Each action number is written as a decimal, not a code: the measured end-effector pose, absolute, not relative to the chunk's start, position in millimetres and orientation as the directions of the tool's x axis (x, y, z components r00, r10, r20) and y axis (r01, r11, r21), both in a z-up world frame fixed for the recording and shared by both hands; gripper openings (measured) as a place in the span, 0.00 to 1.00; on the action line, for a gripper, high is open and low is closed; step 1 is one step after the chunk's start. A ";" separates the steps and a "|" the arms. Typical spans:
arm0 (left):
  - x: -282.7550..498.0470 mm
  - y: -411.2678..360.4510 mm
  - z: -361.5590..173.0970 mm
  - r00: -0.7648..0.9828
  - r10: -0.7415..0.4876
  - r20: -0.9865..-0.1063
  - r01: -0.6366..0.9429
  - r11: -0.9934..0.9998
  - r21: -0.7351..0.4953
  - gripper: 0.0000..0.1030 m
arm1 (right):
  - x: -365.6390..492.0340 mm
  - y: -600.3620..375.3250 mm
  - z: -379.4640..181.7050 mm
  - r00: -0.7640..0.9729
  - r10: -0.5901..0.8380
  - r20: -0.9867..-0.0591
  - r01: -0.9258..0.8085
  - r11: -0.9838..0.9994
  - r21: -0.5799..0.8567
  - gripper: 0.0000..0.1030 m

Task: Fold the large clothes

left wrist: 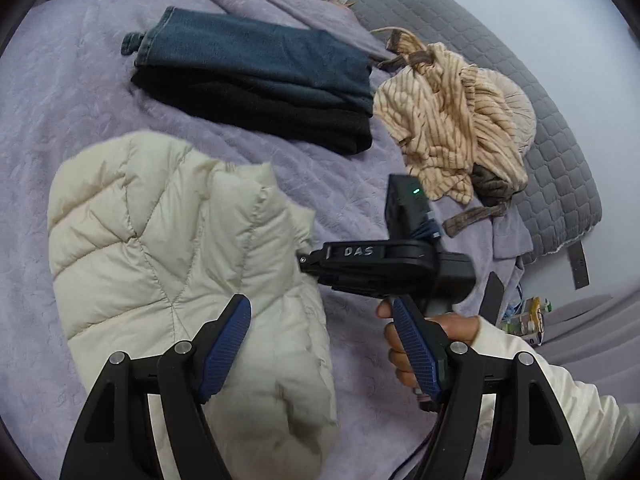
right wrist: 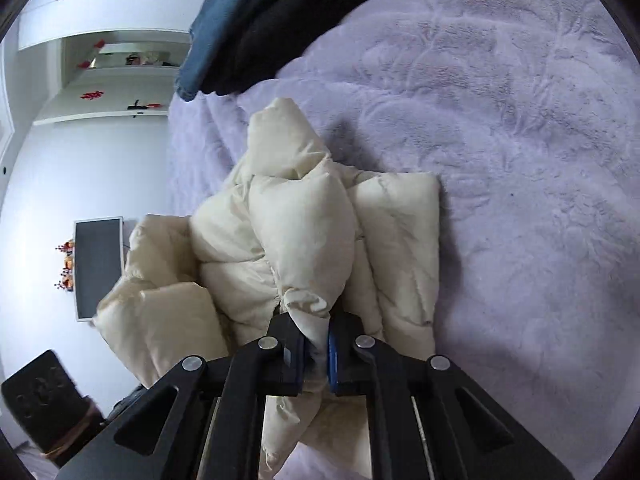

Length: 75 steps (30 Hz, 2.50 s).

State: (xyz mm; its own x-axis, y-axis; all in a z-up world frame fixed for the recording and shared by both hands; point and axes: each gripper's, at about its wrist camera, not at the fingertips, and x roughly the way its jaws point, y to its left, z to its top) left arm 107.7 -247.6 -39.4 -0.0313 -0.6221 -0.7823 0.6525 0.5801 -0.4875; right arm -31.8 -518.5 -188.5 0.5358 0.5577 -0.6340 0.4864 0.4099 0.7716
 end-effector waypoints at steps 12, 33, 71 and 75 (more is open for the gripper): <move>221.7 -103.7 -122.5 0.189 -0.417 -0.889 0.367 0.870 -0.330 0.72 | -30.3 -508.2 -198.2 0.512 0.557 -0.654 0.432 0.490 0.757 0.09; 163.4 -243.7 -130.7 0.246 -0.400 -0.883 0.625 0.761 -0.171 0.72 | 61.0 -488.7 -223.5 0.416 0.613 -0.671 0.308 0.599 0.739 0.09; 164.9 -253.9 -148.1 0.240 -0.320 -0.917 0.605 0.788 -0.117 0.76 | -26.8 -486.9 -190.3 0.390 0.419 -0.820 0.535 0.622 0.572 0.14; 164.7 -254.6 -148.2 0.241 -0.319 -0.917 0.607 0.786 -0.114 0.76 | -35.0 -486.9 -159.1 0.393 0.393 -0.831 0.499 0.669 0.552 0.89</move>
State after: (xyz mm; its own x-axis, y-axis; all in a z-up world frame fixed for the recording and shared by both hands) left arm 164.7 -254.6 -148.2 0.2406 -0.3193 -0.9166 0.6074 0.7861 -0.1144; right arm -35.0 -486.9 -159.1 0.3928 0.3929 -0.8315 0.4989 0.6685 0.5516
